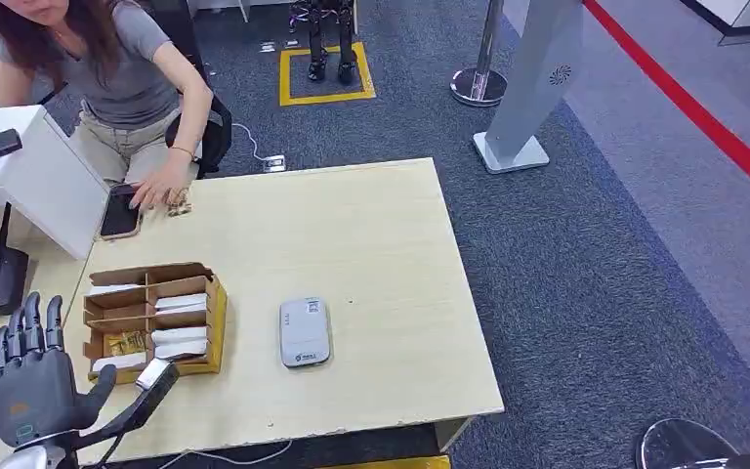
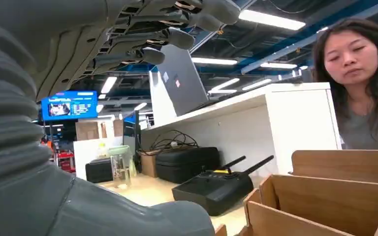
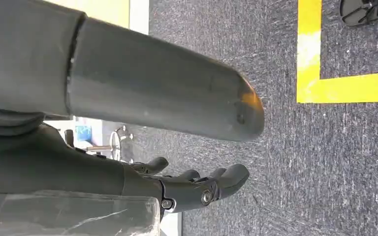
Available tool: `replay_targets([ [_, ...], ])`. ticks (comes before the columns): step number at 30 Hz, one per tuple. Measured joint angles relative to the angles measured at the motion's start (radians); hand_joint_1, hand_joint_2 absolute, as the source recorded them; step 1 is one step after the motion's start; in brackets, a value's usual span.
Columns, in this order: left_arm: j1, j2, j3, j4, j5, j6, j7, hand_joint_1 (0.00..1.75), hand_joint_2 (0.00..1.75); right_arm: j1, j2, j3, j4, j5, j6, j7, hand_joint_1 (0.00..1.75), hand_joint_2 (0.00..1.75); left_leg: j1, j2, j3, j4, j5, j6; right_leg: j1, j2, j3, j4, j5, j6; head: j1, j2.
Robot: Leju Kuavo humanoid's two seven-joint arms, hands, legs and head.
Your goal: Pass the card to the sensor for recognition and then transmit it.
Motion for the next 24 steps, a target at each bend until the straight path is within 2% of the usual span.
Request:
replay_targets([
  [5,0.000,0.000,0.000,0.000,-0.001,0.000,0.000,0.00,1.75,0.000,0.000,0.000,0.000,0.000,0.000,0.000,0.00,0.00,0.000,0.000,0.000,0.000,0.000,0.000,0.000,0.000,0.000,0.000,0.000,0.000,0.000,0.000],
  [14,0.006,0.016,-0.029,0.001,-0.010,-0.018,0.060,0.00,1.75,0.000,0.000,0.000,0.000,-0.003,0.000,-0.006,0.00,0.00,0.000,0.000,0.000,0.000,0.000,0.000,0.000,0.000,0.000,0.000,0.000,0.000,0.000,0.000],
  [24,0.022,0.033,-0.058,0.019,-0.010,-0.037,0.086,0.00,1.75,0.000,0.000,0.000,-0.005,0.001,-0.002,-0.003,0.00,0.00,0.000,0.000,0.000,0.000,0.000,0.000,0.000,0.000,0.000,0.000,0.000,0.000,0.000,0.000],
])
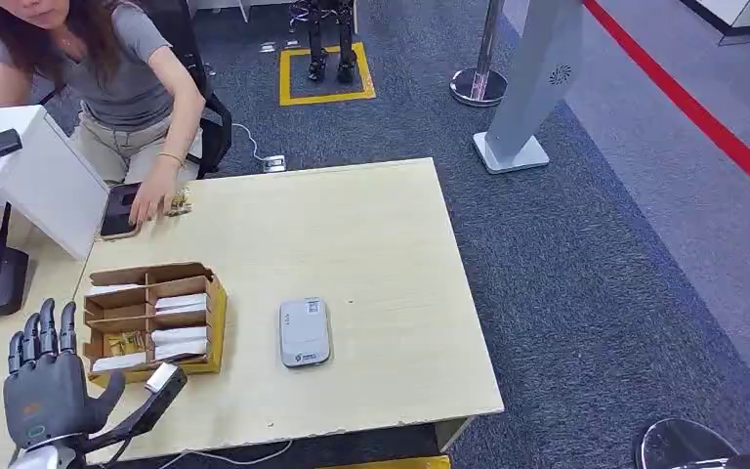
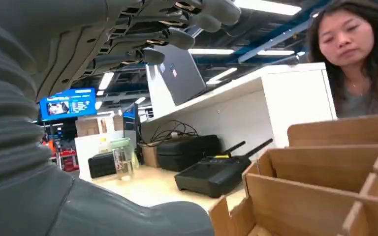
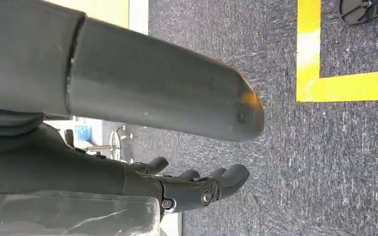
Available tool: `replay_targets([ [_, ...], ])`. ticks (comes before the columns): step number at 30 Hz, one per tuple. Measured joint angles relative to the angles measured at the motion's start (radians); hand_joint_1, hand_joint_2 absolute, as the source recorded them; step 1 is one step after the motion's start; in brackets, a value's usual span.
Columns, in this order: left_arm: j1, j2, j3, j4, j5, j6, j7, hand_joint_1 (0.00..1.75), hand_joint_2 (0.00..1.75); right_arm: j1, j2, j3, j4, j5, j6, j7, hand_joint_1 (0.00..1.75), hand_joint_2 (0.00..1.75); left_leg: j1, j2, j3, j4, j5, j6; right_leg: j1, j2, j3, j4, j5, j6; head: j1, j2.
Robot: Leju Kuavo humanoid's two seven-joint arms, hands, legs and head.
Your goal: Pass the card to the sensor for recognition and then transmit it.
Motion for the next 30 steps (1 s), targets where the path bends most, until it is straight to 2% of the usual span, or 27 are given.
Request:
replay_targets([
  [11,0.026,0.039,-0.067,0.013,0.000,-0.013,0.067,0.00,1.75,0.000,0.000,0.000,-0.003,0.003,-0.003,0.000,0.00,0.00,0.000,0.000,0.000,0.000,0.000,0.000,0.000,0.000,0.000,0.000,0.000,0.000,0.000,0.000],
  [30,0.039,0.066,-0.161,0.029,0.000,-0.020,0.078,0.00,1.75,0.000,0.000,0.000,-0.004,0.003,-0.005,-0.003,0.00,0.00,0.000,0.000,0.000,0.000,0.000,0.000,0.000,0.000,0.000,0.000,0.000,0.000,0.000,0.000],
])
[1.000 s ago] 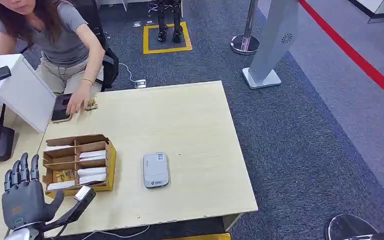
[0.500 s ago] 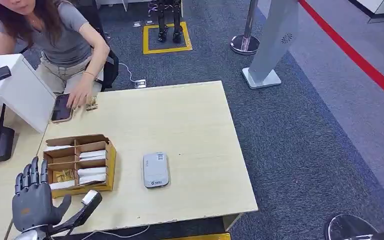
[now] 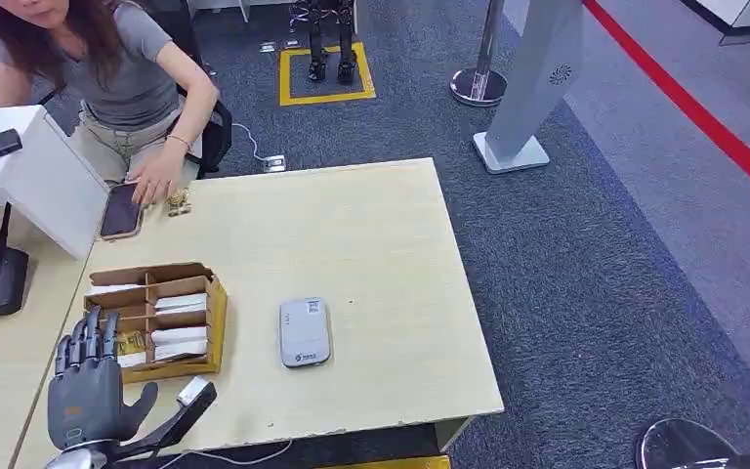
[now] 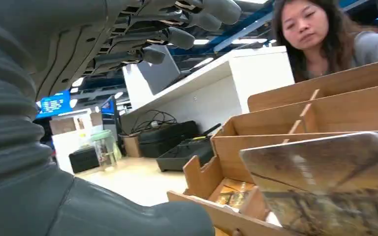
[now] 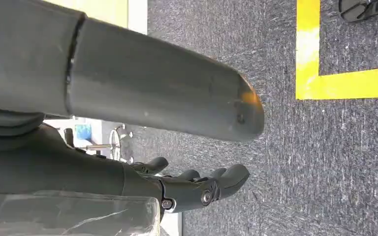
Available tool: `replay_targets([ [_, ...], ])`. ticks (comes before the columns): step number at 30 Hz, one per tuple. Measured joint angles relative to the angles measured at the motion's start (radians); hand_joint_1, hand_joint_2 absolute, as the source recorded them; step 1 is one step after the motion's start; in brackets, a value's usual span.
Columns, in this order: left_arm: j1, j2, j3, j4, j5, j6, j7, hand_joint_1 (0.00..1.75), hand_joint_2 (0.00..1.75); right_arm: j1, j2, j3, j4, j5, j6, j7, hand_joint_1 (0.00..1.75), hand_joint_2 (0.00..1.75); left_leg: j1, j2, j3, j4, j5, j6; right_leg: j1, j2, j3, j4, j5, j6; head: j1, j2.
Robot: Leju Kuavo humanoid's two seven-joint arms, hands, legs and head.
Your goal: Pass the card to the sensor for recognition and then transmit it.
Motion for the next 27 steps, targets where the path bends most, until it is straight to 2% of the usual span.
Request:
replay_targets([
  [27,-0.002,0.002,-0.036,0.033,0.000,-0.021,0.009,0.00,1.75,0.000,-0.002,0.000,-0.006,0.003,-0.012,-0.001,0.00,0.00,0.000,0.000,0.000,0.000,0.000,0.000,0.000,0.000,0.000,0.000,0.000,0.000,0.000,0.000],
])
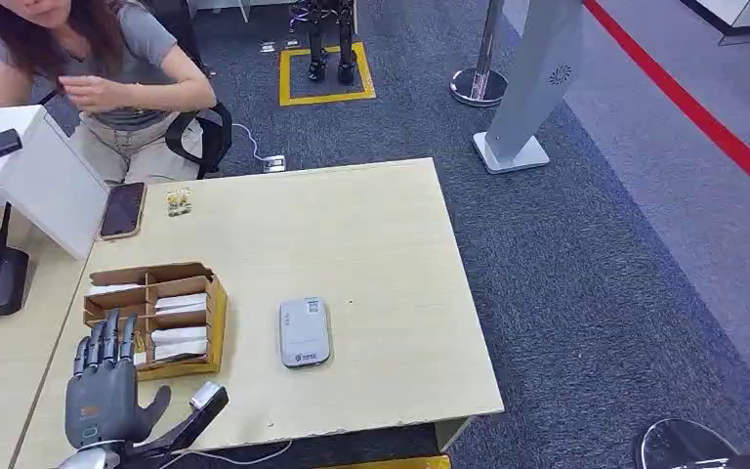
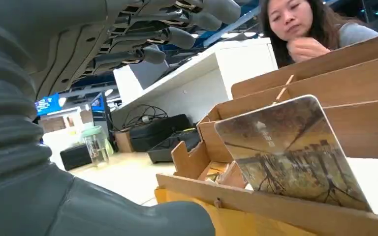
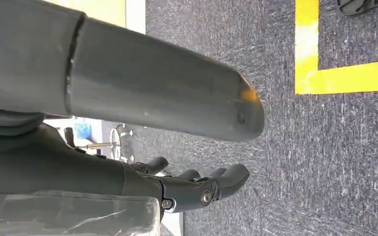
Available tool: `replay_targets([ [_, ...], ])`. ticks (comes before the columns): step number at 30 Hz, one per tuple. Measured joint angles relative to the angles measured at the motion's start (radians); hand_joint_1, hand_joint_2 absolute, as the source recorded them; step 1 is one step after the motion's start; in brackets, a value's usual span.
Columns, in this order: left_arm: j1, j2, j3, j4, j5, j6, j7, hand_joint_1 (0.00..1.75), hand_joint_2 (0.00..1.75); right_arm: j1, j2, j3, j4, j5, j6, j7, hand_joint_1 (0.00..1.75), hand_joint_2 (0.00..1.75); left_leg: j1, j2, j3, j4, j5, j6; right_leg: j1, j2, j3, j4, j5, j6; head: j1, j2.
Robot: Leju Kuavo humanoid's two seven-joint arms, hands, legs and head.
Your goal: Pass the card to the sensor for recognition and then transmit it.
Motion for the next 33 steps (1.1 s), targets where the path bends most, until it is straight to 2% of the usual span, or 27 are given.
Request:
replay_targets([
  [24,-0.047,0.005,-0.019,0.116,0.000,-0.005,0.009,0.00,1.75,-0.001,-0.008,0.000,0.000,0.016,0.013,-0.003,0.00,0.00,0.000,0.000,0.000,0.000,0.000,0.000,0.000,0.000,0.000,0.000,0.000,0.000,0.000,0.000],
  [33,-0.075,0.035,-0.088,0.135,0.000,0.010,0.074,0.00,1.75,-0.001,-0.010,0.000,0.000,0.017,0.014,-0.003,0.00,0.00,0.000,0.000,0.000,0.000,0.000,0.000,0.000,0.000,0.000,0.000,0.000,0.000,0.000,0.000],
])
